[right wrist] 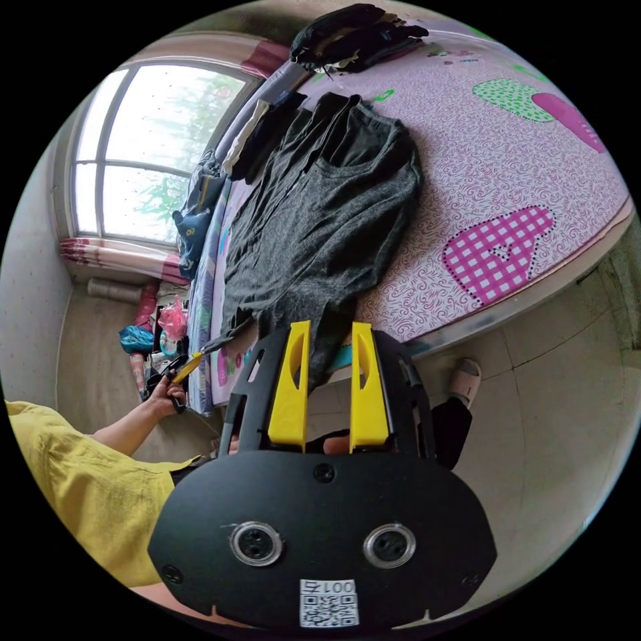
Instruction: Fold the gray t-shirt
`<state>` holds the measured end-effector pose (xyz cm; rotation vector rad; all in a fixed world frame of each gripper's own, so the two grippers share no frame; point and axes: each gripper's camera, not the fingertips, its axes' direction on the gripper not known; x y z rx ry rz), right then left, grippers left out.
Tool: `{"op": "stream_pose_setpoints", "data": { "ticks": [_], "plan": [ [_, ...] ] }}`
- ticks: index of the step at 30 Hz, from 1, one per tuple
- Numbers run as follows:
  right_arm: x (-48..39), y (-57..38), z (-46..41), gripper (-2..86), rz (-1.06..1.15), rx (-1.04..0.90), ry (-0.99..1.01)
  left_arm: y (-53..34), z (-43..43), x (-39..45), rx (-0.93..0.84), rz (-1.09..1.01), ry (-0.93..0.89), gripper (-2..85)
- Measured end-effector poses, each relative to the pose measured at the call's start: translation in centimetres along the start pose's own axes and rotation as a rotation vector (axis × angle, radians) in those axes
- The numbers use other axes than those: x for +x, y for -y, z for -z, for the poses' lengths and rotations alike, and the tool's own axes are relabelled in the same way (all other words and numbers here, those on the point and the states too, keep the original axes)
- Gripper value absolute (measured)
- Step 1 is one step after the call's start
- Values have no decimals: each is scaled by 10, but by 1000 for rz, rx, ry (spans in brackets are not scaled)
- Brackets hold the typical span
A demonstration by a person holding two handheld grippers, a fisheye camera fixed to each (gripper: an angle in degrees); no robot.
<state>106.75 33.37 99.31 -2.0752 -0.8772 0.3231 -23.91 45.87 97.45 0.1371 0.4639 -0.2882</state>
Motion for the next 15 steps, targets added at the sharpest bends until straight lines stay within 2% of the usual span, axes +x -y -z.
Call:
{"op": "stream_pose_setpoints", "data": {
  "ticks": [5, 9, 15],
  "plan": [
    [0, -17, -6, 58, -42, 8, 60, 2, 1, 11, -2, 2, 1, -13],
    [-8, -28, -16, 16, -62, -28, -29, 5, 1, 24, -6, 0, -2, -13],
    [-22, -4, 64, 3, 2, 97, 183, 12, 15, 52, 4, -69, -13, -14]
  ]
}}
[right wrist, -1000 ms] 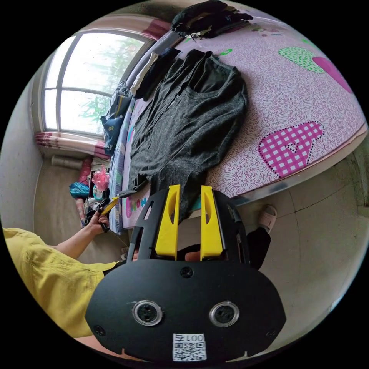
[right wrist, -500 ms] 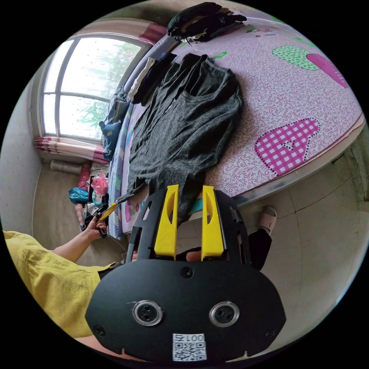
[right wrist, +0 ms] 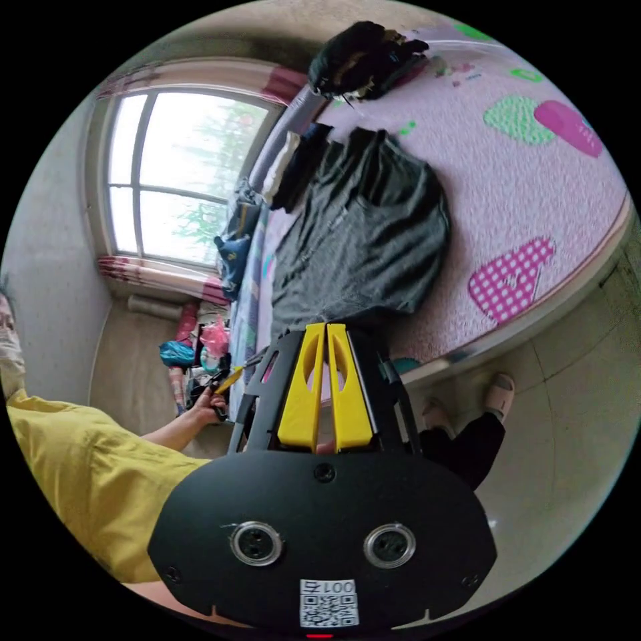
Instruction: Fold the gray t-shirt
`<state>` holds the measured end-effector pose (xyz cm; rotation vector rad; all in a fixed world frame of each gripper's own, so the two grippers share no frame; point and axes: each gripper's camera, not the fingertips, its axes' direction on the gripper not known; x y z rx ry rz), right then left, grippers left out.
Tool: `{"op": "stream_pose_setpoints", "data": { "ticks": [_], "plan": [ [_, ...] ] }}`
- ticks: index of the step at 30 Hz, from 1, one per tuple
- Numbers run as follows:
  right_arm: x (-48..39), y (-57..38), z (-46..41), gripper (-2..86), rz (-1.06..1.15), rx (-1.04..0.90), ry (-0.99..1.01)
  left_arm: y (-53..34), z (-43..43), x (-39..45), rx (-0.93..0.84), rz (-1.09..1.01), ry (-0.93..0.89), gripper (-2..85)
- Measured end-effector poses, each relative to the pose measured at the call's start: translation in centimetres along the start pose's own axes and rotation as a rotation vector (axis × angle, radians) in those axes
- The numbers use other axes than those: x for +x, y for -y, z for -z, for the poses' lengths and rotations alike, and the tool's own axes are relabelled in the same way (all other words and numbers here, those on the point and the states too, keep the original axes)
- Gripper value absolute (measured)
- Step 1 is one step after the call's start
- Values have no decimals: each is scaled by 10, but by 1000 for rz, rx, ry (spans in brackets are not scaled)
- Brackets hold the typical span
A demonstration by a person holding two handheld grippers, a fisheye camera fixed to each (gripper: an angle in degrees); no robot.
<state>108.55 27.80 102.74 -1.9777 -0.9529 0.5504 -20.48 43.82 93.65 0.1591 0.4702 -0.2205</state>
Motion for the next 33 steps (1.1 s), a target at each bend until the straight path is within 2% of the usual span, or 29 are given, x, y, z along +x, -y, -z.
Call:
{"op": "stream_pose_setpoints", "data": {
  "ticks": [3, 11, 18, 21, 27, 33],
  "plan": [
    [-11, 9, 39, 1, 45, -22, -26, 3, 9, 13, -18, -47, 20, -14],
    [38, -2, 12, 4, -258, -257, -176, -7, -19, 28, -183, -35, 162, -14],
    [39, -16, 13, 8, -327, -233, -248, -8, -41, 45, -260, 16, 180, -14],
    [36, -27, 35, 7, -336, -151, -224, -7, -34, 49, -241, 33, 192, -13],
    [-11, -30, 77, 6, -148, 120, -109, 10, -18, 88, -116, -48, 209, -13],
    [-65, 14, 79, 6, 97, 154, -11, 56, -51, 179, -97, -271, 153, -13]
  ]
}}
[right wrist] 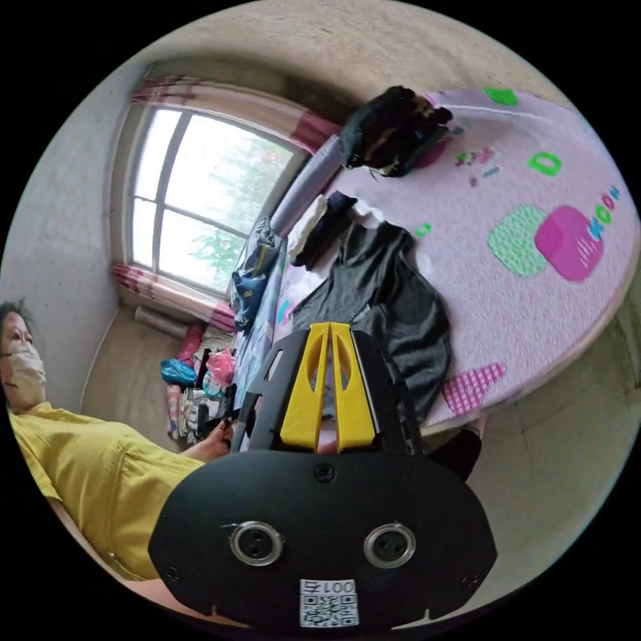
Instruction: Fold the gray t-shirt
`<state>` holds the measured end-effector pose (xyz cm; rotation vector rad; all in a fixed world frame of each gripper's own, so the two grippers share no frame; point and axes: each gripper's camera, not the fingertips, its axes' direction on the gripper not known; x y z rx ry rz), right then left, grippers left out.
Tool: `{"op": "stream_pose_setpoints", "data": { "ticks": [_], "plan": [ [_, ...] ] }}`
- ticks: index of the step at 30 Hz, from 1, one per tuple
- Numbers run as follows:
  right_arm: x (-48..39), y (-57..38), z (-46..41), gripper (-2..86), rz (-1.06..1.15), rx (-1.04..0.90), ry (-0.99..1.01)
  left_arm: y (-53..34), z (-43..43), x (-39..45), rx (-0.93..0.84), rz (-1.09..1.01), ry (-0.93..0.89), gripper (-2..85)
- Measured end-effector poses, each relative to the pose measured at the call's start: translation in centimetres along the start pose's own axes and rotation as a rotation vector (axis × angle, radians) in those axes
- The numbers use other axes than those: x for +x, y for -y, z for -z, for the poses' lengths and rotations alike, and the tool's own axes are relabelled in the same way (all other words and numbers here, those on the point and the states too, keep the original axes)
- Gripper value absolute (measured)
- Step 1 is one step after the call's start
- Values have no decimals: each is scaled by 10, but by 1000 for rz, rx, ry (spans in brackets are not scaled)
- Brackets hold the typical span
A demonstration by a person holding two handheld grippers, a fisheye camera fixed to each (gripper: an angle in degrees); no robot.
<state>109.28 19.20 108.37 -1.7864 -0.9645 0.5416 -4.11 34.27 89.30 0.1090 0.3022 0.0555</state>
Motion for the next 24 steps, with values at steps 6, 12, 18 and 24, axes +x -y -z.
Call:
{"op": "stream_pose_setpoints", "data": {
  "ticks": [6, 12, 18, 24],
  "plan": [
    [-39, 97, -48, 5, 295, -132, -77, 80, -27, 98, 2, -255, 88, -13],
    [-40, 203, -155, 6, 477, -285, -189, 165, -71, 191, -67, -472, 94, -12],
    [-28, 281, -261, 20, 541, -379, -118, 279, -140, 274, -70, -575, -21, 26],
    [-4, 339, -360, 56, 495, -497, -176, 375, -222, 334, -192, -564, -137, 62]
  ]
}}
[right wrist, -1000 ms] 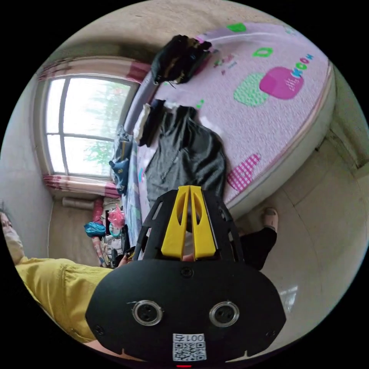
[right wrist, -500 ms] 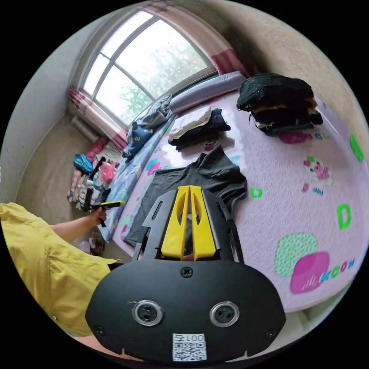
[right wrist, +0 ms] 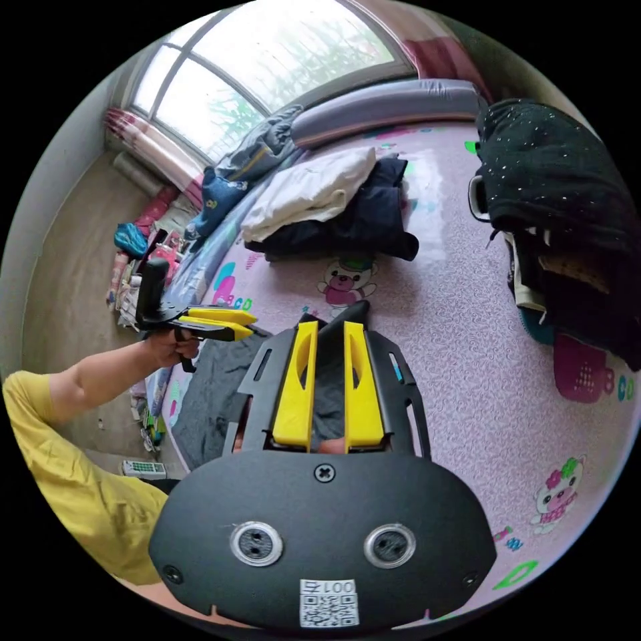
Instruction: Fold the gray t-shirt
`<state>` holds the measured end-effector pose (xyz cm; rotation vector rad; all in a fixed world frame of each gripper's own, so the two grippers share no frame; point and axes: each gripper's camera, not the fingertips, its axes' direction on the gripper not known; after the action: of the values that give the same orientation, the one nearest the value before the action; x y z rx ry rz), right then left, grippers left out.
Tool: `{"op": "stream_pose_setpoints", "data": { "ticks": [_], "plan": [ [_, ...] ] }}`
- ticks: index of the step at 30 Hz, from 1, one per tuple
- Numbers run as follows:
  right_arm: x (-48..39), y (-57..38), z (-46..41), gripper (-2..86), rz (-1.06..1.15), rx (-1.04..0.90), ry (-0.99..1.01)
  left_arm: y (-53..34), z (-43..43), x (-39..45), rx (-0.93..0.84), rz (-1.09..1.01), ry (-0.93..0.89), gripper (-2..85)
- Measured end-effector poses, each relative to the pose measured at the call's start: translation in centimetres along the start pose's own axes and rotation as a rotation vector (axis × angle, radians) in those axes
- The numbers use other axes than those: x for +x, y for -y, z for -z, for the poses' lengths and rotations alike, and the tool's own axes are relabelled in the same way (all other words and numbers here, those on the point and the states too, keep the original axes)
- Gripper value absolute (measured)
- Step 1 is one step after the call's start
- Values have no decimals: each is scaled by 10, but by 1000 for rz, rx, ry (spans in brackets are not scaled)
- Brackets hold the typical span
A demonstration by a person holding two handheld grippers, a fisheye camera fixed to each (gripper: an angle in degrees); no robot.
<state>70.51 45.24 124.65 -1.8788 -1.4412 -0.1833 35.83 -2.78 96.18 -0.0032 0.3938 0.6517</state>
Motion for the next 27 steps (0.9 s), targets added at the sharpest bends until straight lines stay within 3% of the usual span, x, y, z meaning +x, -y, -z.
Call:
{"op": "stream_pose_setpoints", "data": {
  "ticks": [8, 11, 16, 21, 27],
  "plan": [
    [50, 46, -89, 64, -144, -137, 113, 65, -53, -20, -83, 51, -38, 60],
    [49, 50, -110, 23, -139, -213, 56, 75, -57, -24, -65, 60, -61, -2],
    [44, 42, -75, 15, -111, 47, 61, 71, -33, -34, 149, 139, -22, -11],
    [52, 36, -78, 46, -151, 90, -47, 67, -34, -67, 250, 331, -172, -5],
    [33, 2, -44, 26, -112, 221, 19, 57, -1, -73, 430, 296, -191, -11]
  ]
}}
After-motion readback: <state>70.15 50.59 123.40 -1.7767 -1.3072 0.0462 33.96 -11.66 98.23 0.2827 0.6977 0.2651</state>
